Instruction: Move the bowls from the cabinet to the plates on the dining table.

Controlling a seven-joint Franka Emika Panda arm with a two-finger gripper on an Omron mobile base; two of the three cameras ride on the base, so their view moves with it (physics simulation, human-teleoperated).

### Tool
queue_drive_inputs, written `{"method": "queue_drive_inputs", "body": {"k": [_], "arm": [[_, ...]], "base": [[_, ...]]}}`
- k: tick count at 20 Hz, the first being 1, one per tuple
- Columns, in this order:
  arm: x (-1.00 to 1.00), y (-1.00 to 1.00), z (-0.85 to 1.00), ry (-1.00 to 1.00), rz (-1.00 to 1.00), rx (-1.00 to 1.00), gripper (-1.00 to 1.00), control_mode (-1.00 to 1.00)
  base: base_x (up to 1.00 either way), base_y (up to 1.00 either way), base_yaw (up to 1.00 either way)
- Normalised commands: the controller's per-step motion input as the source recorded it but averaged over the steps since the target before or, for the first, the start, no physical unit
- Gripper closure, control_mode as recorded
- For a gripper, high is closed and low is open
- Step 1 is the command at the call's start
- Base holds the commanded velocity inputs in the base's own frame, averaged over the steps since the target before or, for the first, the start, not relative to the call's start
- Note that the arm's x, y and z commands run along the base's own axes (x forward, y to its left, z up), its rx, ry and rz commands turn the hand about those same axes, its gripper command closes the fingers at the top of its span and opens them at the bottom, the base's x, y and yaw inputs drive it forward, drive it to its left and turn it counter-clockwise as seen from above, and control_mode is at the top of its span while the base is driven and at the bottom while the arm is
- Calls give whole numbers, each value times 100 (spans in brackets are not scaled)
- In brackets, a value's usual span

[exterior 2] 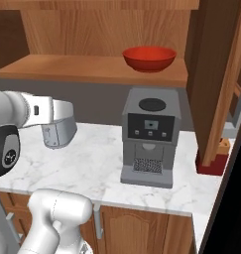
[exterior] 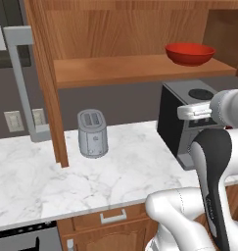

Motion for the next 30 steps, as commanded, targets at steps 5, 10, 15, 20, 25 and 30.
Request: {"method": "queue_drive_inputs", "body": {"k": [5,10,15,20,25,30], "arm": [[0,0,0,0,0,0,-100,100],[-1,0,3,0,0,0,-100,-100],[-7,0,11,1,0,0,-100,-100],[-21,0,9,0,0,-1,-100,-100],[-17,-2,12,1,0,-1,-100,-100],[-6,-10,26,5,0,0,-100,-100]], "base": [[8,0,1],[0,0,0],[0,0,0],[0,0,0],[0,0,0],[0,0,0]]}}
